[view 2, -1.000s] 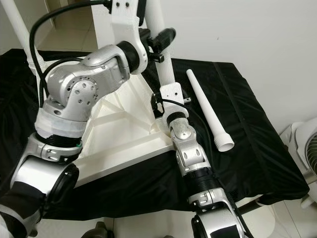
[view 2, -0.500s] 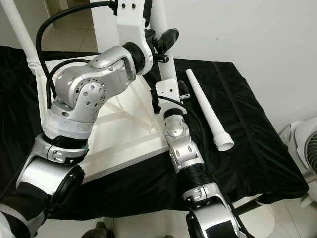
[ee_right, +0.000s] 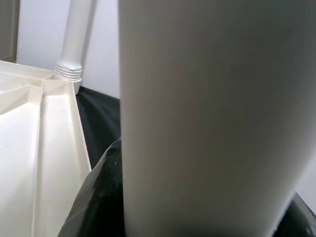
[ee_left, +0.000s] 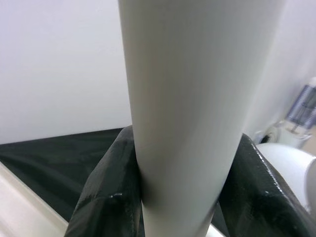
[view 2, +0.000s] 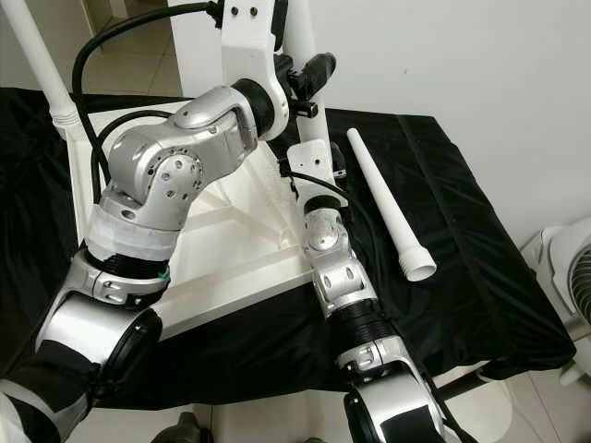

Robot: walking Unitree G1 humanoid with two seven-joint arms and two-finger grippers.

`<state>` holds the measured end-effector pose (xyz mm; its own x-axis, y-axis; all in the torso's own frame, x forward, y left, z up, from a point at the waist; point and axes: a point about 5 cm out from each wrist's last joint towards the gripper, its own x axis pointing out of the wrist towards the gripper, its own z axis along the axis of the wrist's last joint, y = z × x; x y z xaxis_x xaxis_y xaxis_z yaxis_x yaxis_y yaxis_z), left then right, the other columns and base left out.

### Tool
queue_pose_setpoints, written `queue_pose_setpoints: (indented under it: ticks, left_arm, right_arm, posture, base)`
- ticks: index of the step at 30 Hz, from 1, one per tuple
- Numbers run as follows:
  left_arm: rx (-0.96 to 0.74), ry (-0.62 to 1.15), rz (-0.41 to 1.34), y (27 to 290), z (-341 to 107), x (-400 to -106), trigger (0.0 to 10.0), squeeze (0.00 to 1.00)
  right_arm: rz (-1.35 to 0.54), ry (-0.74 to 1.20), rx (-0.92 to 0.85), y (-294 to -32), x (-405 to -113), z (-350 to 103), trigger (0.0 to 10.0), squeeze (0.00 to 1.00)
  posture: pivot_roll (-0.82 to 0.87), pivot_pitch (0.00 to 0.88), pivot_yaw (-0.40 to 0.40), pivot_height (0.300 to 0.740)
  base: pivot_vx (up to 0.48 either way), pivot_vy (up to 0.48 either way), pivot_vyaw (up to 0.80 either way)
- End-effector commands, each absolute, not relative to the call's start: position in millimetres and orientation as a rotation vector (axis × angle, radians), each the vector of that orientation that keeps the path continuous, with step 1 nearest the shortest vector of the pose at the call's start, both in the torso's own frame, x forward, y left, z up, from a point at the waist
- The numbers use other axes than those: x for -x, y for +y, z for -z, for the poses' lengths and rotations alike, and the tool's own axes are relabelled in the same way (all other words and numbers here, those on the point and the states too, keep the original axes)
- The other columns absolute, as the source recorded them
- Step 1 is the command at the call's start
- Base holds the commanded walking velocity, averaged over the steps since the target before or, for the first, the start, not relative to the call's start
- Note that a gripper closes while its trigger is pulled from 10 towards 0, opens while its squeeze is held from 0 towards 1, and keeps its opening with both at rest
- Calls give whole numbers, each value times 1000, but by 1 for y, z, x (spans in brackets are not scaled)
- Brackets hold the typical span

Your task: Building children table

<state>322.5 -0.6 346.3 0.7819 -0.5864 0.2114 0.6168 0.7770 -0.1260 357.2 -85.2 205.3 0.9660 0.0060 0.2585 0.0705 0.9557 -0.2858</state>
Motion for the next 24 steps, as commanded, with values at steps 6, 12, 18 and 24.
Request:
queue_pose_setpoints:
  ticks: [6, 12, 18, 24]
  left_arm:
    - [182, -222, 697, -8, -360, -315, 10000, 0]
    - [180, -234, 696, -8, -362, -314, 10000, 0]
    - [181, -245, 688, -7, -363, -314, 10000, 0]
    - [171, -273, 690, -8, -366, -312, 10000, 0]
  right_arm:
    - [35, -229, 293, -82, -360, -201, 0, 0]
    - [57, -206, 279, -84, -361, -199, 4549, 0]
    - [76, -193, 250, -86, -364, -200, 10000, 0]
    - [109, -173, 229, -92, -368, -202, 10000, 0]
  posture:
    - [109, 18, -47, 740]
    - [112, 16, -48, 740]
    - [113, 14, -48, 740]
    - [116, 11, -50, 740]
  base:
    - [0, 0, 0]
    - [0, 0, 0]
    - [0, 0, 0]
    - [0, 0, 0]
